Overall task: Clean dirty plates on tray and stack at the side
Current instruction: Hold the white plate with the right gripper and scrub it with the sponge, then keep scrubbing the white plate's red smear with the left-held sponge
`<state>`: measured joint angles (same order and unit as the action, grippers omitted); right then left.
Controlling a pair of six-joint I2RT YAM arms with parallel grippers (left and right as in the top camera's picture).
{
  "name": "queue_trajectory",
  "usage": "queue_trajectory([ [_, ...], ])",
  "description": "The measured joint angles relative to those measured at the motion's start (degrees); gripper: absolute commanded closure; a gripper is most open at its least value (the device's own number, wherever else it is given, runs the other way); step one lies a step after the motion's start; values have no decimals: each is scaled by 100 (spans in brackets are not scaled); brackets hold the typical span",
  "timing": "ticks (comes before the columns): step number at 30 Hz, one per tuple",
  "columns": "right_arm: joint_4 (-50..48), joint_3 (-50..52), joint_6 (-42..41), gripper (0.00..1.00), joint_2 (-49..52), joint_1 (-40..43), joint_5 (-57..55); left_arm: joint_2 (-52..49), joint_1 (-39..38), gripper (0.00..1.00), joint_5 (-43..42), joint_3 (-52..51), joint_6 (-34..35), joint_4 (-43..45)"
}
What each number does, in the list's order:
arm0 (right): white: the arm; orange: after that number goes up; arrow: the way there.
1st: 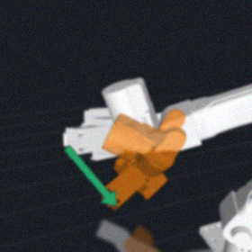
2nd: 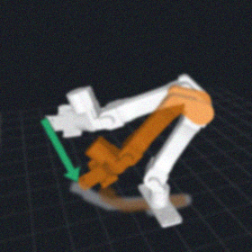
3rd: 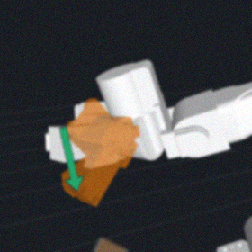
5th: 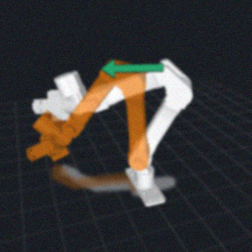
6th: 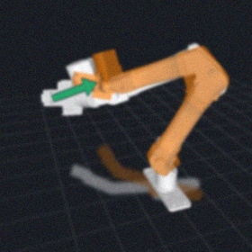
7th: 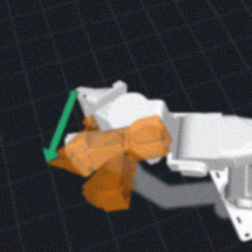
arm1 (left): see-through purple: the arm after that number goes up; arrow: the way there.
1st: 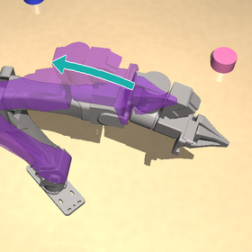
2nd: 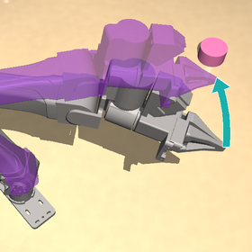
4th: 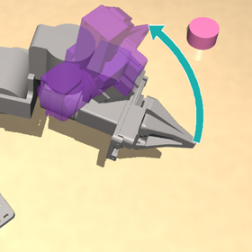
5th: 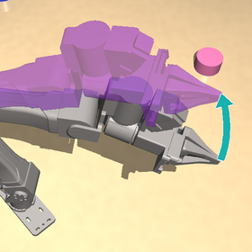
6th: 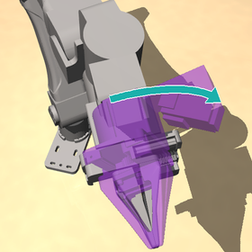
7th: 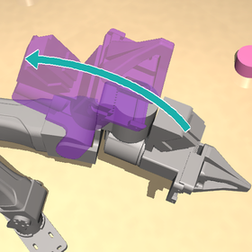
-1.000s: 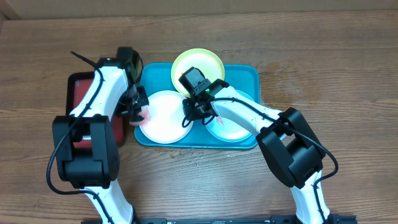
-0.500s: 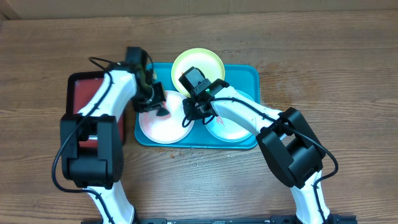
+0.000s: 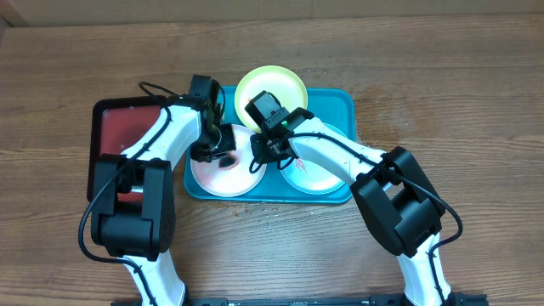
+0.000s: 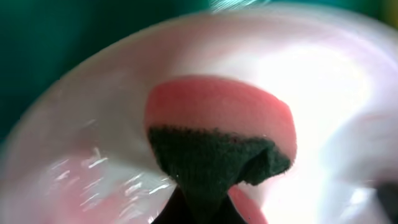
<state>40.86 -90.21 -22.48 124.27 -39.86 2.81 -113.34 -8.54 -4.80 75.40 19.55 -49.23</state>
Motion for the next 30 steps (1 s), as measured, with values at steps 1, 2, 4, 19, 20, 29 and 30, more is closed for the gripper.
queue_trajectory([
  [1,0,0,0,87,0,0,2,0,13,96,170,31,2,-155],
  [2,0,0,2,87,0,0,7,-2,35,96,361,72,24,-330],
  [4,4,0,2,86,0,0,17,-4,87,96,664,125,79,-560],
  [19,-7,0,2,86,0,2,-4,-17,-203,96,278,212,479,166],
  [20,-4,0,2,86,0,2,-7,-17,-240,96,208,184,501,219],
  [29,33,0,2,86,0,11,-26,-17,-424,96,-85,155,551,-39],
  [30,33,0,2,86,0,11,-28,-17,-424,96,-138,155,529,-125],
])
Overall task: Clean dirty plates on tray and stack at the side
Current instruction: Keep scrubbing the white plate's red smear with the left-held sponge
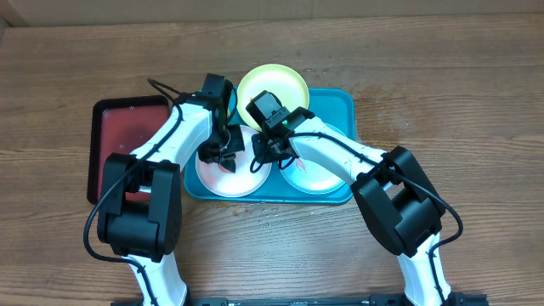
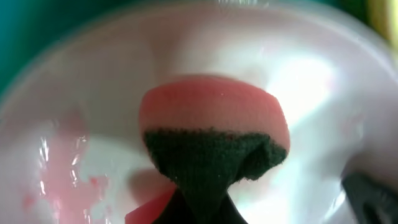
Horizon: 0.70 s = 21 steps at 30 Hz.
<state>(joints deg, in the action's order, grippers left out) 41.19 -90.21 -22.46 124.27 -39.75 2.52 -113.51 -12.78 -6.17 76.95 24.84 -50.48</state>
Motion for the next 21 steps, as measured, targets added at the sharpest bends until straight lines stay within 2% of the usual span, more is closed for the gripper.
queue_trajectory([
  [8,-2,0,2,87,0,0,0,0,0,96,-876,-37,-848,-509],
  [12,4,0,4,91,0,0,-2,-2,0,96,-1075,-52,-1281,-787],
  [16,2,0,7,96,0,2,0,-2,-2,96,-404,-55,-1294,-957],
  [21,-24,-13,-44,96,-2,28,50,-2,0,96,577,-55,-927,-905],
])
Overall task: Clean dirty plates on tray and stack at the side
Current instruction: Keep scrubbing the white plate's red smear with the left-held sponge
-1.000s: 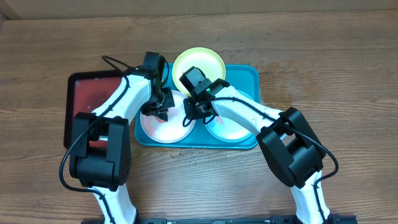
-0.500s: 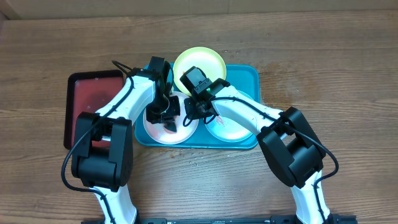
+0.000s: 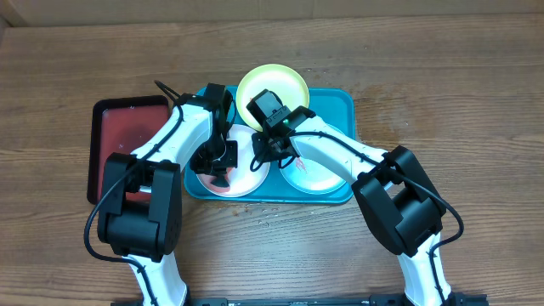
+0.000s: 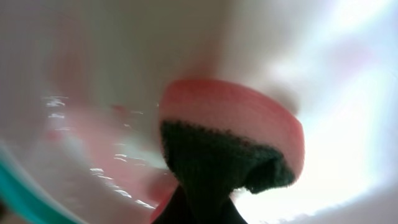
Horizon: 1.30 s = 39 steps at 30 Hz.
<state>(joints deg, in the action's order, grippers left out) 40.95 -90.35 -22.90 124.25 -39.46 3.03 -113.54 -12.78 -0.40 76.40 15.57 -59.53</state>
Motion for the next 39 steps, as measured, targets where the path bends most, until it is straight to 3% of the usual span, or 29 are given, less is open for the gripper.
queue_trajectory([
  [7,4,-13,-2,96,39,11,63,0,0,96,0,2,166,466],
  [15,15,-31,4,96,44,11,66,0,-2,96,-1224,13,391,1545],
  [23,0,-31,7,96,44,11,83,0,-2,96,-1596,11,551,1270],
  [28,-17,-31,11,96,52,13,98,0,-39,96,-1150,7,553,619],
  [32,-20,-31,24,96,55,22,120,0,-66,96,-280,7,553,205],
  [39,-28,-33,44,96,59,44,157,0,-66,96,1113,7,551,680],
])
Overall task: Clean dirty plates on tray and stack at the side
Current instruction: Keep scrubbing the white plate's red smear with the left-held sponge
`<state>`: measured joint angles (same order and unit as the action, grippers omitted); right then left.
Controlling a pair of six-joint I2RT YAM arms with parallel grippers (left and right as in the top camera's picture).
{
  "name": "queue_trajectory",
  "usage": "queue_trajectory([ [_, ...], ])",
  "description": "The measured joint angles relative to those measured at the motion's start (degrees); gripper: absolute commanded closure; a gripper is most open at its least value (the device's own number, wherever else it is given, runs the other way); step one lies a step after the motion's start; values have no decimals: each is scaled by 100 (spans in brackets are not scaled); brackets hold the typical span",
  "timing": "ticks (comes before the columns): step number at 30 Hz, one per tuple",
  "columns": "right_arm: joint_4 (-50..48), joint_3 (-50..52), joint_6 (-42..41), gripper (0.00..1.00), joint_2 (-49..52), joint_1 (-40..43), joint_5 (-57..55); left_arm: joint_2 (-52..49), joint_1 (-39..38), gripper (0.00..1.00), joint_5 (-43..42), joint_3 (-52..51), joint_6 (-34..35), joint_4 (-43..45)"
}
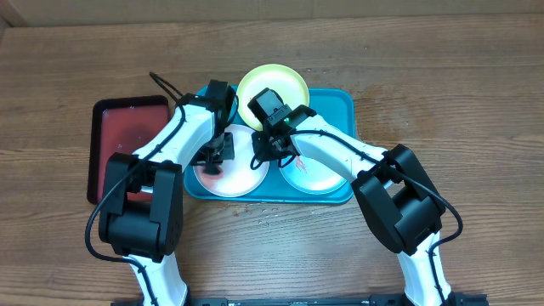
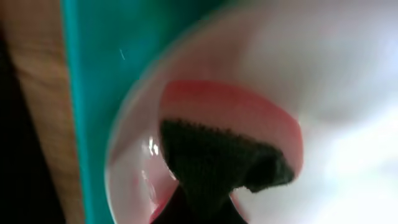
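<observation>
A teal tray [image 1: 340,106] holds three plates. My left gripper [image 1: 213,156] is shut on a pink sponge [image 2: 231,115] with a dark green scrub side, and presses it onto the left white plate [image 1: 238,180] near the plate's left rim. Wet pink smears show on that plate [image 2: 134,174]. My right gripper [image 1: 263,155] sits at the same plate's right rim; whether its jaws grip the rim is not visible. A second white plate [image 1: 316,178] lies at the tray's right. A yellow-green plate [image 1: 276,82] lies at the back.
A dark red tray [image 1: 127,136] lies on the wooden table [image 1: 476,127] to the left of the teal tray [image 2: 93,93]. Both arms cross over the teal tray's middle. A black cable arcs above the left arm.
The sponge in my left gripper has shifted to the plate's left rim; the teal tray and the table edge now show in the left wrist view. The right arm has not moved.
My left gripper held the sponge on the left plate at every moment. It was first on the plate's left part, then nearer the middle, then lower on the plate, and now at the left rim. My right gripper stayed at the plate's right rim throughout.
</observation>
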<state>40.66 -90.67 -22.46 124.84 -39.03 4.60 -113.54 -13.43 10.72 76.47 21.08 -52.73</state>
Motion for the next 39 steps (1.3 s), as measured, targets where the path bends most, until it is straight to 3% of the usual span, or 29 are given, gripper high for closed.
queue_trajectory([
  [7,7,-7,26,96,7,0,9,0,0,96,-11,-4,11,841],
  [13,4,-7,24,96,7,0,9,0,7,96,-820,-4,304,1126],
  [17,2,-7,24,96,7,0,9,0,4,96,-1665,-4,393,1152],
  [23,9,-7,26,96,7,0,9,0,2,96,-2098,-4,310,649],
  [34,7,-7,42,96,7,0,11,0,116,96,214,-2,120,13],
  [39,-44,-9,44,96,17,-4,57,0,223,96,737,-4,98,-39],
])
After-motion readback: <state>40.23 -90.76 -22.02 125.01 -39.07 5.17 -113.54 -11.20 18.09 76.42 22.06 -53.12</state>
